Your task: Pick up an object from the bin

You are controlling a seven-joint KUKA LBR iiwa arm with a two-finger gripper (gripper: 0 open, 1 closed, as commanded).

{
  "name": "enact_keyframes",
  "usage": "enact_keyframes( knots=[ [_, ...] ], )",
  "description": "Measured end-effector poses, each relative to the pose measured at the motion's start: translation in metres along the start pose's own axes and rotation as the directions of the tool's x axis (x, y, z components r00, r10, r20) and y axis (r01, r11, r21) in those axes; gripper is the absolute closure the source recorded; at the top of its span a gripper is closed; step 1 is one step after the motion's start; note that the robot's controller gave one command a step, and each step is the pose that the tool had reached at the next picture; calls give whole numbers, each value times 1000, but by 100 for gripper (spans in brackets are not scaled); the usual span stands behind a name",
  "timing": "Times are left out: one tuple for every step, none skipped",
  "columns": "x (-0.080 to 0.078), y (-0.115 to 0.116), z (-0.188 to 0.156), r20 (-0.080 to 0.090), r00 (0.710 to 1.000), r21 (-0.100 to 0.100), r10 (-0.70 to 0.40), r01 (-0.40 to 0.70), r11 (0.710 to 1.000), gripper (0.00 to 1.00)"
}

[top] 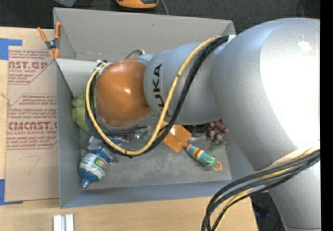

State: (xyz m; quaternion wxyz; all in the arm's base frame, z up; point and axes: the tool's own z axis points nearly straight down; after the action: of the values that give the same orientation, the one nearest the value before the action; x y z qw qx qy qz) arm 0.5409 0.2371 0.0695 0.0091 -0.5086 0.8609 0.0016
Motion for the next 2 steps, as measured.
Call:
enact_keyframes(
  knots=[
    [0, 0, 0, 0, 1000, 0, 0, 0, 1000, 100],
    [2, 3, -25, -9, 1000, -8, 0, 0, 1000, 100]
  ],
)
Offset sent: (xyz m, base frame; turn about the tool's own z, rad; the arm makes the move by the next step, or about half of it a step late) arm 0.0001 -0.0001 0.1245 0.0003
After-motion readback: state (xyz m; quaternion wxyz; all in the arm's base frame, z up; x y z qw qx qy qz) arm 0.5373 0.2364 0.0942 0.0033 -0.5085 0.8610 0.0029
